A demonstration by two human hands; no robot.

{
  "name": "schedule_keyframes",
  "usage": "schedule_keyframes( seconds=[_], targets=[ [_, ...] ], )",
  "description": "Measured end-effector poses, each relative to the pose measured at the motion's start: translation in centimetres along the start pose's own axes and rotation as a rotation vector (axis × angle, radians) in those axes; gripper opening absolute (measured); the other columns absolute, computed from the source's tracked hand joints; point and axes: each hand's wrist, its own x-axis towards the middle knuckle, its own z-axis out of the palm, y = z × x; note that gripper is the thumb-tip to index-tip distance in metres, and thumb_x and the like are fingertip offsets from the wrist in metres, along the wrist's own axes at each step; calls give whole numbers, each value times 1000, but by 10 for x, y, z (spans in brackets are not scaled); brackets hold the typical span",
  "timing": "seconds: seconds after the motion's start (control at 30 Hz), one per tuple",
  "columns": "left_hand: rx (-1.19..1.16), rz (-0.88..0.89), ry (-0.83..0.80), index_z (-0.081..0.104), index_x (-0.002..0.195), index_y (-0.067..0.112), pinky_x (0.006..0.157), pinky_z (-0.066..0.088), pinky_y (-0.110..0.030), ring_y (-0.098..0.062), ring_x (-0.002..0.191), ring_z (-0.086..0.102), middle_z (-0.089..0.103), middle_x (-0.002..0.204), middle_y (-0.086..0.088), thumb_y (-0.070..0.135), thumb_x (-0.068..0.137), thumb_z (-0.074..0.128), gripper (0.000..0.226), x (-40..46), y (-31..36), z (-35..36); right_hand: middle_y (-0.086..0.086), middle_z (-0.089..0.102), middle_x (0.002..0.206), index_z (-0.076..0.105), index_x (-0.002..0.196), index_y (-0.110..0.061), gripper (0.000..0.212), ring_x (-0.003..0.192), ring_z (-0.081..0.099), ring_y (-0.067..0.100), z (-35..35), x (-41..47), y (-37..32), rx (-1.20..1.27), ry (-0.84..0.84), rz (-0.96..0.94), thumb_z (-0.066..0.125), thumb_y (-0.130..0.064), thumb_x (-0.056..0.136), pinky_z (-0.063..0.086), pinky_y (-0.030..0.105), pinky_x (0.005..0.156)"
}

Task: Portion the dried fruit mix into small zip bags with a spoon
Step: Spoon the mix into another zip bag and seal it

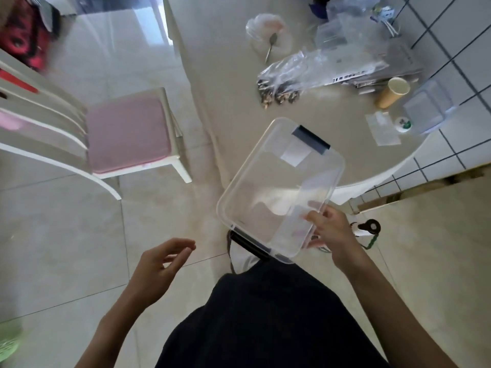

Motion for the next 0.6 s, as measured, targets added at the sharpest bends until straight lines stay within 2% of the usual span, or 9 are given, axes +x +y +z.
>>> schedule_keyframes(
  seconds=[0.1,0.17,0.27,0.37,0.47,0.6],
  targets=[
    [11,-13,6,76,114,25,86,54,-16,2,101,72,79,104,17,22,99,67,18,24,-16,-29,15,74,100,62,127,-18,31,73,78,30,35,11,-13,-21,25,-7,66,-12,97,60,36,50],
    [31,-1,2,75,114,26,87,54,-19,5,100,71,78,105,17,22,99,67,18,50,-24,-50,23,69,109,65,127,-18,33,80,77,36,58,27,-23,-45,48,-12,68,-14,95,61,38,52],
    [70,12,-5,76,115,23,87,53,-19,2,101,71,78,107,15,18,99,67,19,96,-29,-89,27,68,112,72,105,-21,13,81,77,36,94,55,-45,-59,52,-39,69,-17,93,60,35,52],
    [105,23,-13,76,116,20,89,53,-24,-4,102,72,78,108,12,17,99,66,20,146,-22,-130,17,72,100,69,96,-19,6,71,78,26,125,84,-74,-42,45,-38,65,-14,95,59,34,51],
    [111,58,-33,77,114,22,87,54,-19,-2,100,73,79,104,13,16,99,67,19,195,-10,-169,6,75,99,69,92,-24,11,68,77,18,151,108,-104,-13,82,-40,66,-14,96,60,34,51],
    [115,90,-98,77,110,24,88,53,-19,2,100,72,79,104,14,15,99,67,18,260,6,-201,5,75,98,69,96,-23,8,81,77,27,167,134,-134,-2,128,-23,65,-16,97,58,30,52]
  ],
)
